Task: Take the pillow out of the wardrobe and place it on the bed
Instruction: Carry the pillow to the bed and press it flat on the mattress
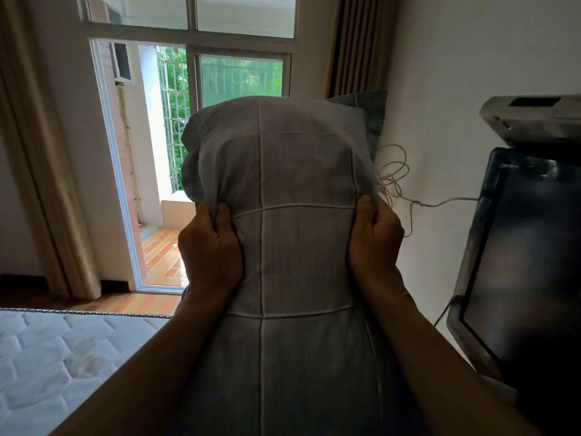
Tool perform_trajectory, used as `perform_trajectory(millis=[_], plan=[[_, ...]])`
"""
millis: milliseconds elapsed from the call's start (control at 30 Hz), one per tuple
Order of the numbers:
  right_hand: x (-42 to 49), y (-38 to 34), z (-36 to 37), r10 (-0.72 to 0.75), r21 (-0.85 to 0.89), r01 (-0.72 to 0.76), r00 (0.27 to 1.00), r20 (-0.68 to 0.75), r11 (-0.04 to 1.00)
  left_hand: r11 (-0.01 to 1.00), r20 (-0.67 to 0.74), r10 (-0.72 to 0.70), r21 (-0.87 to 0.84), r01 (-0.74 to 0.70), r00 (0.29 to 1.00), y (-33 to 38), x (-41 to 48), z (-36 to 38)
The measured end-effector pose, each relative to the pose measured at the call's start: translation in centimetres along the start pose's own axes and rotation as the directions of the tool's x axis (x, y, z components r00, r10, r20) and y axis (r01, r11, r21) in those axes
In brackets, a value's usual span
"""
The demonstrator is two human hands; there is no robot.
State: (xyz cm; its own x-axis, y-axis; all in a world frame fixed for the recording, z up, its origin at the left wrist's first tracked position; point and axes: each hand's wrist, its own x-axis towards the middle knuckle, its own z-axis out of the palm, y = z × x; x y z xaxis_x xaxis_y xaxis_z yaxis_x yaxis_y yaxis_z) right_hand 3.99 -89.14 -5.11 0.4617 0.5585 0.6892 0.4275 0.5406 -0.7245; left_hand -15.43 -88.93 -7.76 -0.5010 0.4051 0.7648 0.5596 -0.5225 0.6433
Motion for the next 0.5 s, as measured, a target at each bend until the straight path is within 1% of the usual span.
perform_trajectory(millis=[133,267,400,500], plan=[[3.5,5.0,5.3,-0.010,0.005,0.010,1.000,-0.016,1.000,0.997,-0.006,0.026,0.069,-0.026,1.000,-4.2,2.5,4.9],[8.6,10.0,10.7,0.022,0.028,-0.022,1.000,-0.010,0.999,0.995,-0.006,0.041,0.089,-0.041,0.999,-7.8,6.2,11.3],[13.8,13.9,15.6,0.028,0.049,-0.029,0.999,0.022,0.998,0.995,-0.018,0.019,0.097,-0.017,1.000,-11.2,9.8,17.3],[17.0,16.6,19.4,0.001,0.035,-0.003,0.999,0.037,0.999,0.995,-0.023,-0.014,0.094,0.017,1.000,-14.2,12.1,21.1]])
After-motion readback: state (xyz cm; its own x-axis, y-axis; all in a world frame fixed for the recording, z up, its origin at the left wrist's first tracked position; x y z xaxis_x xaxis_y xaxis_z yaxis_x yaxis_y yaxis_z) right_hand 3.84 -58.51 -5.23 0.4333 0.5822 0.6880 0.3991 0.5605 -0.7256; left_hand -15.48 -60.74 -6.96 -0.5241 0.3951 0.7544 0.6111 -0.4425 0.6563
